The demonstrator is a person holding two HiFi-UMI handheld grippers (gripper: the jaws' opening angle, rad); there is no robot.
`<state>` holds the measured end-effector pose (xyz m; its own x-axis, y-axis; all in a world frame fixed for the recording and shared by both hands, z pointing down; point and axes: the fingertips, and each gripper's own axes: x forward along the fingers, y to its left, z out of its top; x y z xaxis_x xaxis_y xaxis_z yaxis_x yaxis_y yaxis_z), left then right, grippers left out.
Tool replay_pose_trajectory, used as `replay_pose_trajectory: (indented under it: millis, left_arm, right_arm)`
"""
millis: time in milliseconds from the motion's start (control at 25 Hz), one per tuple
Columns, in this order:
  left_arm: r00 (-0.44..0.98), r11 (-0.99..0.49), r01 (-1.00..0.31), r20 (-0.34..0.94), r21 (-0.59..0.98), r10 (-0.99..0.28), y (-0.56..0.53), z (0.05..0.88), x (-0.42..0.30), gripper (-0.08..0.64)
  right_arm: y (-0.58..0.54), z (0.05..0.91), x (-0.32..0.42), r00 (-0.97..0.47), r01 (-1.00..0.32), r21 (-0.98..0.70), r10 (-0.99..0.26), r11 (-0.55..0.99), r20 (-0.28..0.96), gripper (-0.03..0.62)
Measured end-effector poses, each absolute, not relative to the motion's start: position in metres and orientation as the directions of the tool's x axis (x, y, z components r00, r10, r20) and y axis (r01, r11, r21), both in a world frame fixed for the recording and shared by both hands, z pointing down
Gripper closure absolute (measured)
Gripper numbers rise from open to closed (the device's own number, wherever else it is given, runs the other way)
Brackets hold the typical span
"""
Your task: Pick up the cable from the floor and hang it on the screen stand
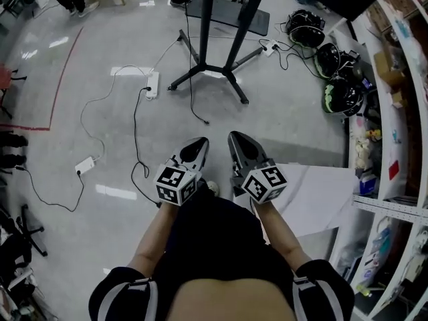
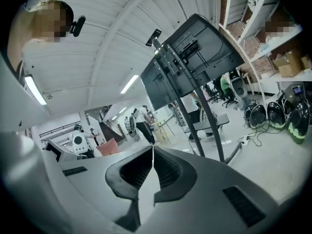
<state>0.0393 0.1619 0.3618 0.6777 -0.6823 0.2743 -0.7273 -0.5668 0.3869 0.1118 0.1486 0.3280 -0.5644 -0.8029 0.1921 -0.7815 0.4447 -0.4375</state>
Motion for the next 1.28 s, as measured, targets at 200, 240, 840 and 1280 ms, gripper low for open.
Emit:
replay_pose_trajectory:
  millis: [200,240,840,1280]
  left_arm:
    - [0.66,-0.542,-0.742,0.281,0.395,-0.697,0.123,0.371,0.018,0.552]
    - [0.661,-0.545,-0.741,0.283,0.393,-0.695,0.115,0.372,0.018,0.552]
    - [0.711,-0.607,-0.702,0.312,0.373,-0.63,-0.05,0.379,0.007,0.552]
    - [0.707,-0.63,-0.704,0.396,0.327,-0.585,-0.14,0.433,-0.028,0.552]
  right_arm:
    - [0.114,0.341,0.105,-0.549,-0.786,-0.452,-0.812,0.421,0.197,0.566]
    - [0.107,0.342,0.105,-0.542,-0.788,-0.457,-0.817,0.413,0.198,0.566]
    - [-0.054,0.363,0.099,-0.476,-0.844,-0.403,-0.841,0.354,0.259,0.566]
    - [-0.148,0.4,0.094,-0.448,-0.87,-0.361,-0.842,0.335,0.299,0.566]
